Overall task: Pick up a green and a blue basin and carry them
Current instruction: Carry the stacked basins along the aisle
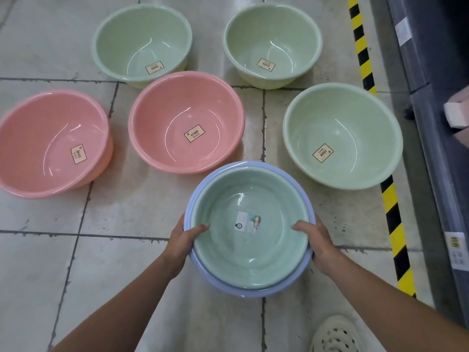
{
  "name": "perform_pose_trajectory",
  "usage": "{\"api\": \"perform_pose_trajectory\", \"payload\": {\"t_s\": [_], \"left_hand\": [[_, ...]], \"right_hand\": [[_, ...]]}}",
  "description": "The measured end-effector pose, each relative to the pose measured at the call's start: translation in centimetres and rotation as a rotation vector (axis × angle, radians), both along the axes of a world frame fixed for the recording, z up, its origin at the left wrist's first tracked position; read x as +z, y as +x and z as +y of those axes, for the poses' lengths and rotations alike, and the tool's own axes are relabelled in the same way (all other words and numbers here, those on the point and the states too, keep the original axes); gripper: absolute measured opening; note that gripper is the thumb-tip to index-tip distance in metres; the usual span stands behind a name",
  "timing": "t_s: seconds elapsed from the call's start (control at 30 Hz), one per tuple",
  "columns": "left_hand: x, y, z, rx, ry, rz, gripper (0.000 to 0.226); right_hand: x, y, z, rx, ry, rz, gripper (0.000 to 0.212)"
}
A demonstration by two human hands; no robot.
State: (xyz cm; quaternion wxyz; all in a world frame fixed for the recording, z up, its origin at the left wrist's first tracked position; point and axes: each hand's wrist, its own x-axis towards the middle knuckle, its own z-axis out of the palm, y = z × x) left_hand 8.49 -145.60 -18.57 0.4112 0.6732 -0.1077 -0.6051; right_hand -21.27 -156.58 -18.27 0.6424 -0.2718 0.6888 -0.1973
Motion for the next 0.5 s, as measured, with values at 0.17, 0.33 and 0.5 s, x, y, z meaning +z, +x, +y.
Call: {"api": "perform_pose_trajectory", "payload": {"t_s": [0.17, 0.33, 0.5], "left_hand": [[1.1, -0.6, -0.6, 0.096, 0.042, -0.035, 0.032], [4.4, -0.7, -2.0, 0.085, 0.061, -0.048, 0.041], [10.5, -1.7, -3.8, 0.035, 0.030, -0.052, 0.041]], "right_hand": [[0.8, 0.2, 0.1, -0.020, -0.008, -0.004, 0.055], [3.8, -0.7, 0.6, -0.039, 0.022, -0.019, 0.046], [9.8, -2.3, -0.7, -0.045, 0.012, -0.016, 0.043]]}}
